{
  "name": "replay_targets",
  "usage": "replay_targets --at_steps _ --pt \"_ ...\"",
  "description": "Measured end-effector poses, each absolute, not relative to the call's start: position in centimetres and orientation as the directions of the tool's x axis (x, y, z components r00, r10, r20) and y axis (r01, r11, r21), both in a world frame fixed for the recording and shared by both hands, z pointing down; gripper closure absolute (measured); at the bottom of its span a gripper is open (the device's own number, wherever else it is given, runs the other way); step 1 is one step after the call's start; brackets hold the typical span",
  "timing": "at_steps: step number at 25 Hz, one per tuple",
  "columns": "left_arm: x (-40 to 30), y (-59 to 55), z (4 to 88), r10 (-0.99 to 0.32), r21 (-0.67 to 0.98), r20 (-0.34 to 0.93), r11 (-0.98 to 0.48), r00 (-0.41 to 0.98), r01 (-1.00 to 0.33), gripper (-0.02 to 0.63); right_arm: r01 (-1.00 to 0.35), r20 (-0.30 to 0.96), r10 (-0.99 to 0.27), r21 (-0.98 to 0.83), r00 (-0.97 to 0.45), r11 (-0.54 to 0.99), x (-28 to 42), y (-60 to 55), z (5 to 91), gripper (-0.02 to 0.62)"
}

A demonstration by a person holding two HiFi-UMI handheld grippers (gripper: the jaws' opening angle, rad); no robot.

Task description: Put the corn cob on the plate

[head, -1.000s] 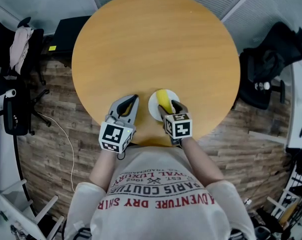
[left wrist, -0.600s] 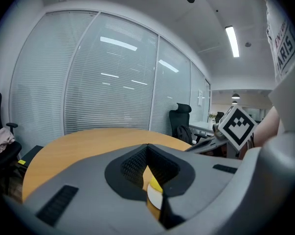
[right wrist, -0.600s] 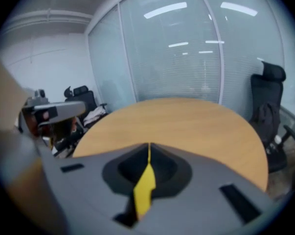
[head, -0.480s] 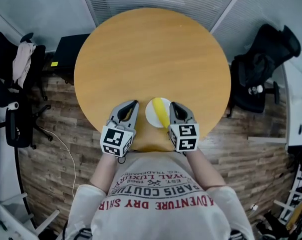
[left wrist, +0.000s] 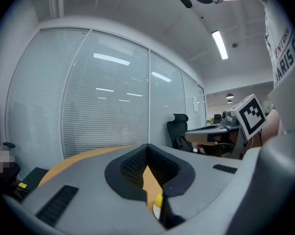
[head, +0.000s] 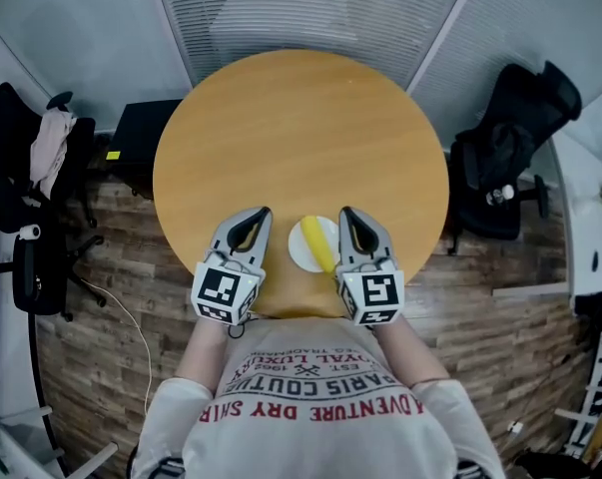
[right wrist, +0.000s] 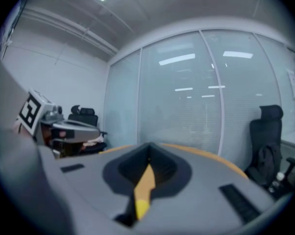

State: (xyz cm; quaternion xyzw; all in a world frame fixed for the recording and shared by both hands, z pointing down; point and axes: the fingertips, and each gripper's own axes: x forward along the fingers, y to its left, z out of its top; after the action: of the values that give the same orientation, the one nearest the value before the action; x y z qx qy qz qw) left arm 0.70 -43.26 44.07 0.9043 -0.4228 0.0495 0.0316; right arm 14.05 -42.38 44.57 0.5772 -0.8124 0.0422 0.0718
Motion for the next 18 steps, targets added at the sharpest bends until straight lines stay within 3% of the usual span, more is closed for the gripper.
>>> replay_targets --at_steps 8,18 --pt "0.0 -43.4 40.9 -0.766 -0.051 0.052 -0.643 0.641 -0.764 0.574 -0.937 0.072 -0.936 0.027 -0.345 0.347 13.8 -42.0 41.1 0.566" --pt "0.4 -44.0 40.2 -0.757 -0.054 0.041 -0.653 0.652 -0.755 0.574 -0.929 0.108 -0.924 0.014 -0.366 0.369 13.6 -43.0 41.5 0.568"
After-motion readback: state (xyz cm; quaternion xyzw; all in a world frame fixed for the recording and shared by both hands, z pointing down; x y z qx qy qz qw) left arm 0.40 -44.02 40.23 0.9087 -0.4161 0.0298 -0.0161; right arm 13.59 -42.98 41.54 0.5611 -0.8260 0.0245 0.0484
